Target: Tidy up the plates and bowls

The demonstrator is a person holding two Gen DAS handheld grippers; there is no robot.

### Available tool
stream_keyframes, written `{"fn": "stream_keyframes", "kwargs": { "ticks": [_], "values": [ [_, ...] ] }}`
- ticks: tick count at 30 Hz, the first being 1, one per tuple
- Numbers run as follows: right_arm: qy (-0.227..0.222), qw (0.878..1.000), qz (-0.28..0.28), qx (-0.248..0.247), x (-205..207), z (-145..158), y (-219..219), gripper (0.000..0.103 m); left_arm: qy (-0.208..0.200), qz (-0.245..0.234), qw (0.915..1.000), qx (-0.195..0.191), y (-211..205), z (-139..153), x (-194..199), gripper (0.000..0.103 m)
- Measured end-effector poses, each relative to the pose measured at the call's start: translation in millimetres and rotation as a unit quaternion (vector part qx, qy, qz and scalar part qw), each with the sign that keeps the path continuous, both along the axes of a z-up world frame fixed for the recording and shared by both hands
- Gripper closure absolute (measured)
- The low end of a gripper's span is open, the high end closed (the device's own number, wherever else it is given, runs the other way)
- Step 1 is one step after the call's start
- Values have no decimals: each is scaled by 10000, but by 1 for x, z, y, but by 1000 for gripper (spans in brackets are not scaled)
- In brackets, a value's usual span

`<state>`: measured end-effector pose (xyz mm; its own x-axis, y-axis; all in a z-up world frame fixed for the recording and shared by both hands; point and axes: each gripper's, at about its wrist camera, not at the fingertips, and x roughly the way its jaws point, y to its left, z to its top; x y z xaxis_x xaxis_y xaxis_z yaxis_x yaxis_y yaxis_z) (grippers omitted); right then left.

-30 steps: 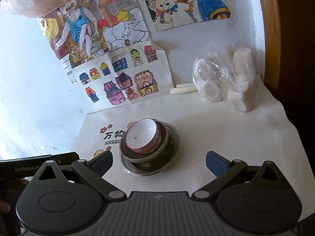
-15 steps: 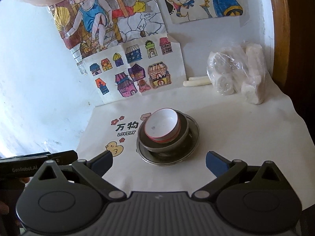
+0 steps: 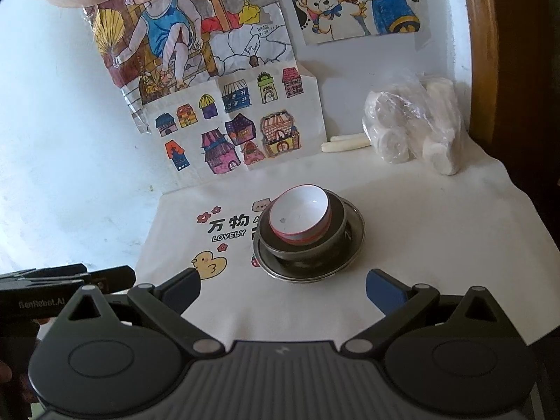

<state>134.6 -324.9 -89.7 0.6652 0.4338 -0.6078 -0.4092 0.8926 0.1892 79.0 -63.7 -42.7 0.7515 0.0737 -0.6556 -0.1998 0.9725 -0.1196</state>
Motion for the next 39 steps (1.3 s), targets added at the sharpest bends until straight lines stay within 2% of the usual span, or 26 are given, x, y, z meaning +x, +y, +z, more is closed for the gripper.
{"fn": "stream_keyframes", "kwargs": {
  "ticks": [22,39],
  "values": [
    [-166,9987,-456,-171,-62,-4,-3,0,-189,-646,9977,101,2,-5,-36,1],
    [-215,9984,-504,-146,-78,-4,-9,0,-217,-752,9968,133,-2,-4,-48,1]
  ]
}}
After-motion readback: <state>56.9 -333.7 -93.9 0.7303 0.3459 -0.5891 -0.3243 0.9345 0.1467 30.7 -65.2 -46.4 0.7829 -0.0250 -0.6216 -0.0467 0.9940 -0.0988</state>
